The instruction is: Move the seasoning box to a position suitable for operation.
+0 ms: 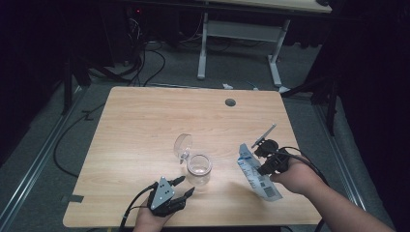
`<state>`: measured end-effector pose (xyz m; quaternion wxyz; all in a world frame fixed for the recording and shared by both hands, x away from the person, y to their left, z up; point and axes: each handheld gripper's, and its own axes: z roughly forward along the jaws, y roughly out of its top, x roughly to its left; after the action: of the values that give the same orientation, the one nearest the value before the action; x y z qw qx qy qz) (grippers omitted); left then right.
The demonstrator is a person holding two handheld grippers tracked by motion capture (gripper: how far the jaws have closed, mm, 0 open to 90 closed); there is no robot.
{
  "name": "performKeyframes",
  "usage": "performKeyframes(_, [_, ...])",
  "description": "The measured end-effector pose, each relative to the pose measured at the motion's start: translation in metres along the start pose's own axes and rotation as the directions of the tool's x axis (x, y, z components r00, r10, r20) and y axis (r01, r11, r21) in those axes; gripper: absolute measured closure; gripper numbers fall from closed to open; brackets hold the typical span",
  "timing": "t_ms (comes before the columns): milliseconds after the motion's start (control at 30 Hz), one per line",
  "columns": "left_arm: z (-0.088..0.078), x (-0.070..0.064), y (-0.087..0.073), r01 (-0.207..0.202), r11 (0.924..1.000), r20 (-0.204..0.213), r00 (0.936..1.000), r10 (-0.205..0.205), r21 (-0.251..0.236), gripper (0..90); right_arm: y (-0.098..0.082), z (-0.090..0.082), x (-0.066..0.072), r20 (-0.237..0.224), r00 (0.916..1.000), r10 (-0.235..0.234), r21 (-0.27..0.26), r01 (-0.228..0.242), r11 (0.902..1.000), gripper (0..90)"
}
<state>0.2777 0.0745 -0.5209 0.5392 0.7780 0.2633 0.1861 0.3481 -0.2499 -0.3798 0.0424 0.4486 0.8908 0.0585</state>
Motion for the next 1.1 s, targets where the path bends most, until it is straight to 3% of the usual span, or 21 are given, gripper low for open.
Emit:
performKeyframes(467, [0.011,-0.021,0.013,-0.037,0.9993,0.072,0.9967,0.037,0.004,48.6,0.005,-0.018,0.013,-0.014,0.9999,-0.008,-0.028,0.008,0.9996,90.0])
performKeyframes(600, [0.015,-0.029,0.015,-0.030,0.9994,0.091,0.9954,0.031,-0.017,46.7,0.006,-0.018,0.014,-0.007,0.9998,-0.019,-0.022,0.019,0.9996,90.0])
performKeyframes(867, [0.027,-0.042,0.021,-0.059,0.9981,0.125,0.9903,0.060,-0.017,45.9,0.010,-0.016,0.021,-0.017,0.9992,-0.036,-0.017,0.036,0.9992,90.0])
performKeyframes(900, [0.028,-0.042,0.021,-0.058,0.9982,0.128,0.9901,0.059,-0.014,45.9,0.010,-0.017,0.024,-0.017,0.9998,-0.007,-0.009,0.007,0.9999,90.0])
performKeyframes(967, [0.030,-0.044,0.022,-0.065,0.9978,0.137,0.9883,0.067,-0.014,45.8,0.012,-0.017,0.024,-0.016,0.9990,-0.041,-0.023,0.040,0.9989,90.0])
performKeyframes(1100, [0.034,-0.048,0.023,-0.073,0.9972,0.146,0.9865,0.075,-0.020,45.6,0.016,-0.019,0.029,-0.020,0.9991,-0.038,-0.027,0.037,0.9989,90.0])
